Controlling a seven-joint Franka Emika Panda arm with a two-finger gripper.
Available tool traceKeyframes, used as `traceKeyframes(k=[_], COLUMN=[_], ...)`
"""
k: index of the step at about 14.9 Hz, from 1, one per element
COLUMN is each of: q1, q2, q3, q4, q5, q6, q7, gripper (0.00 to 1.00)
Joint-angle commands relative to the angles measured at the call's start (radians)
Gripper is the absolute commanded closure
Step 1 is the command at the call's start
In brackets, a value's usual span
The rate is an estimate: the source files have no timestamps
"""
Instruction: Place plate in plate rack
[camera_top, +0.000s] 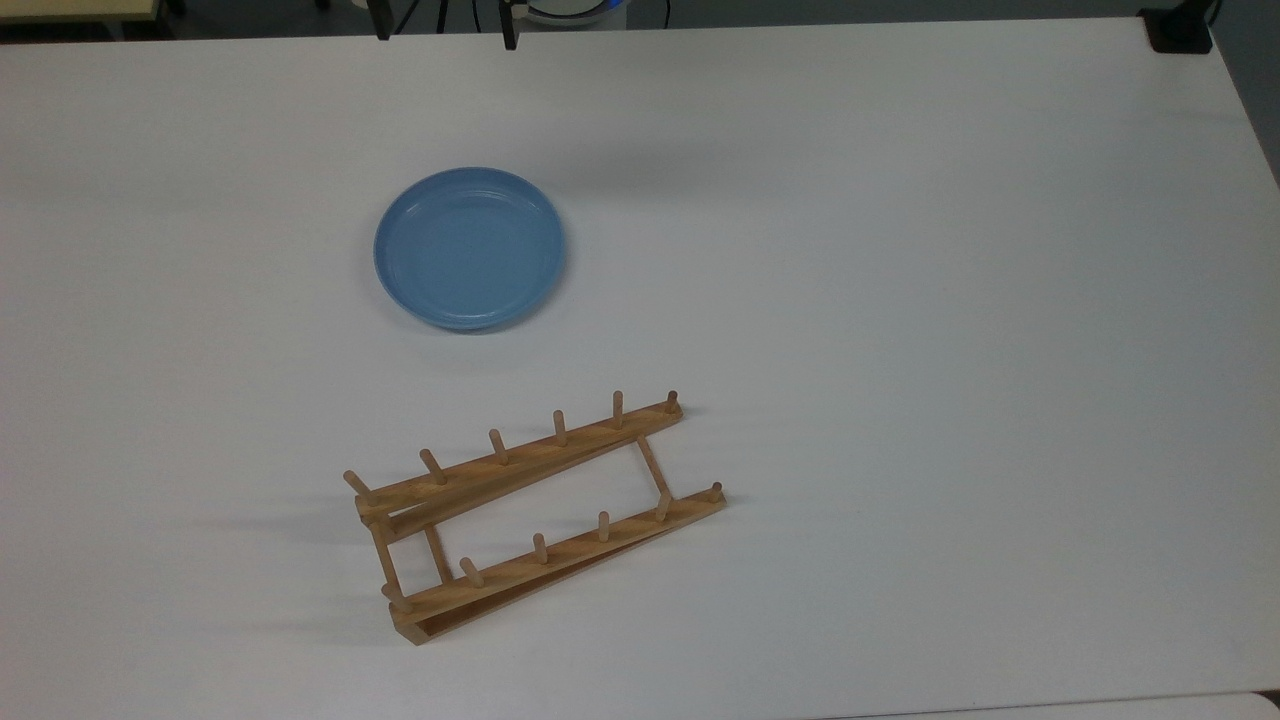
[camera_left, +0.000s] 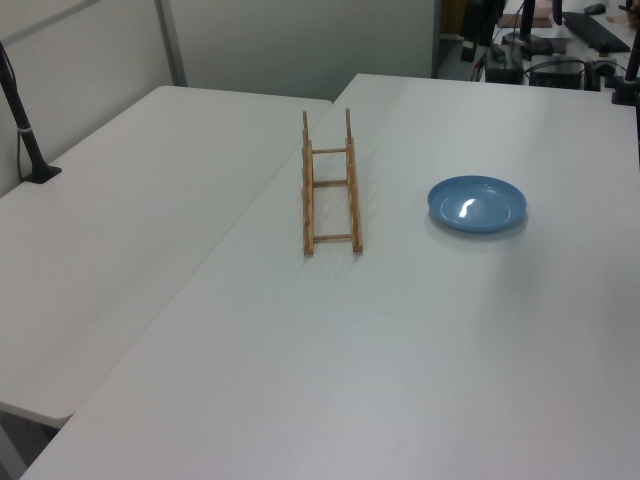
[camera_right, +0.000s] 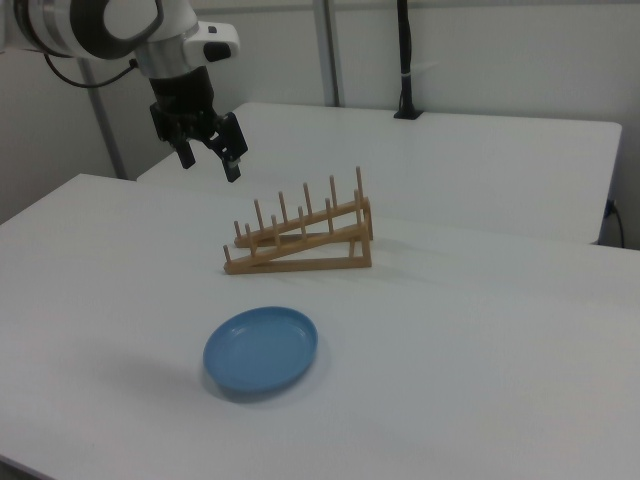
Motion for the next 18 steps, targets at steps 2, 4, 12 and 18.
traceKeyframes(k=[2, 4, 12, 18], q1=[0.014, 0.014, 0.011, -0.015], q2=[-0.007, -0.007, -0.006, -0.006], q3=[-0.011, -0.011, -0.011, -0.023], q4=[-0.012, -0.012, -0.014, -0.052], q5=[-0.013, -0.013, -0.009, -0.133], q6=[0.017, 0.017, 0.014, -0.072], q7=[-0.015, -0.014, -0.027, -0.371], gripper=[0.0, 0.0, 0.0, 0.0])
